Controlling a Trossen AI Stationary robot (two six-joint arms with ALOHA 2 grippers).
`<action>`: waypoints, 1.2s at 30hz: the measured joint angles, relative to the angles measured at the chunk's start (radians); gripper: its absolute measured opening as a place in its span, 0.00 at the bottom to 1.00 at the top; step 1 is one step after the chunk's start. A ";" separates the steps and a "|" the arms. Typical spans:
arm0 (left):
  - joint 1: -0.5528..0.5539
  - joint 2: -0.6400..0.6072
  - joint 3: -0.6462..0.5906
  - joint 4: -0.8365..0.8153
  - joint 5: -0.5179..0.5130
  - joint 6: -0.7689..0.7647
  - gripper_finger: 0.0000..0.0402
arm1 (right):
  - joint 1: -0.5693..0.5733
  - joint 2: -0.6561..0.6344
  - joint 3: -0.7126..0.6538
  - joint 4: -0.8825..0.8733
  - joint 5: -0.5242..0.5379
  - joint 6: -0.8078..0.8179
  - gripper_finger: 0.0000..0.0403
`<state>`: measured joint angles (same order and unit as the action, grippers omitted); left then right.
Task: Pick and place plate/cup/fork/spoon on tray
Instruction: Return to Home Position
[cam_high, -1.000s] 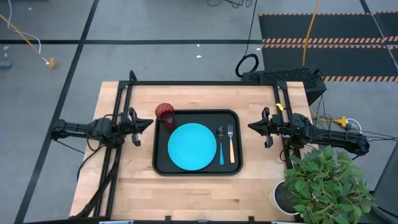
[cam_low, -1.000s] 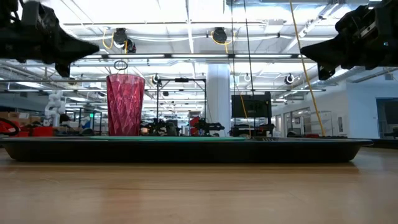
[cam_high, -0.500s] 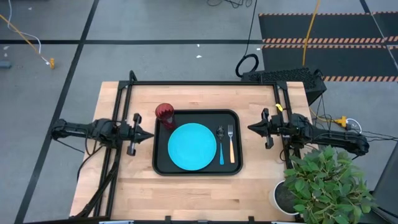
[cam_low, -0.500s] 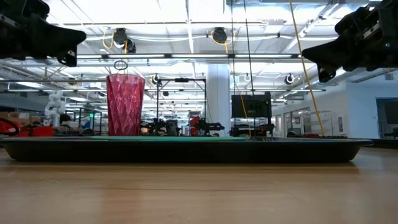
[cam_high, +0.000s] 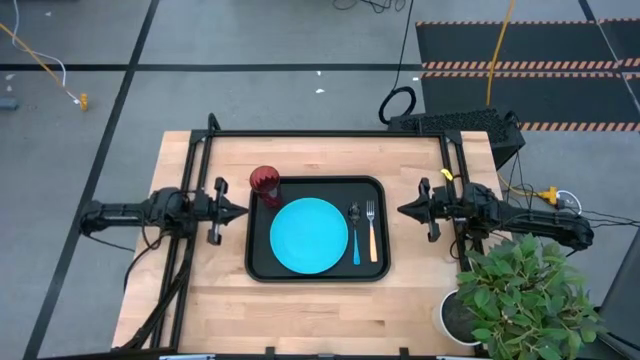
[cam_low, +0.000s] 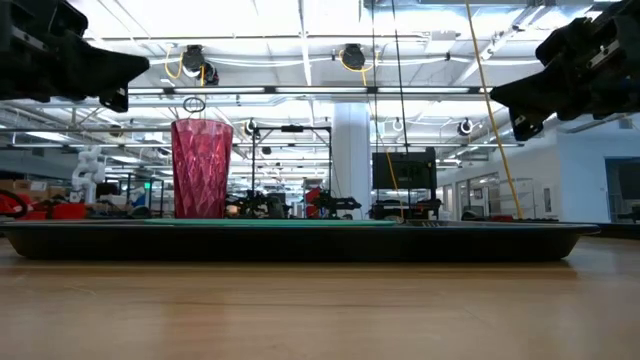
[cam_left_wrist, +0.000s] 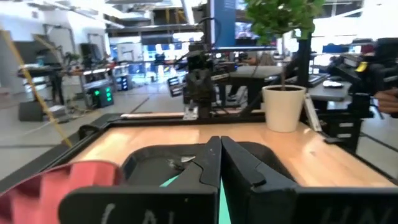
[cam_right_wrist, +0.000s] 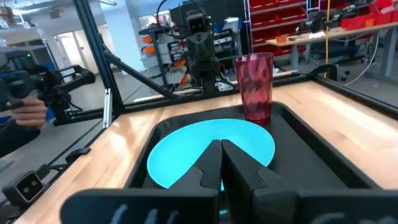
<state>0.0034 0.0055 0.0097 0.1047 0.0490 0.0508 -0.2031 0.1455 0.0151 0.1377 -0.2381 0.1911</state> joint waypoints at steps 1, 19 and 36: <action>0.011 0.000 0.000 -0.005 0.000 -0.008 0.02 | 0.000 0.000 0.000 0.000 -0.001 -0.003 0.00; 0.070 0.001 0.000 -0.055 -0.120 -0.020 0.01 | 0.000 0.000 0.000 0.008 0.003 -0.093 0.00; 0.064 0.001 0.000 0.003 0.082 -0.060 0.05 | 0.000 0.000 0.000 0.020 0.004 -0.071 0.00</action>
<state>0.0677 0.0063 0.0101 0.1081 0.1315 -0.0096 -0.2031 0.1452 0.0151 0.1575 -0.2338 0.1199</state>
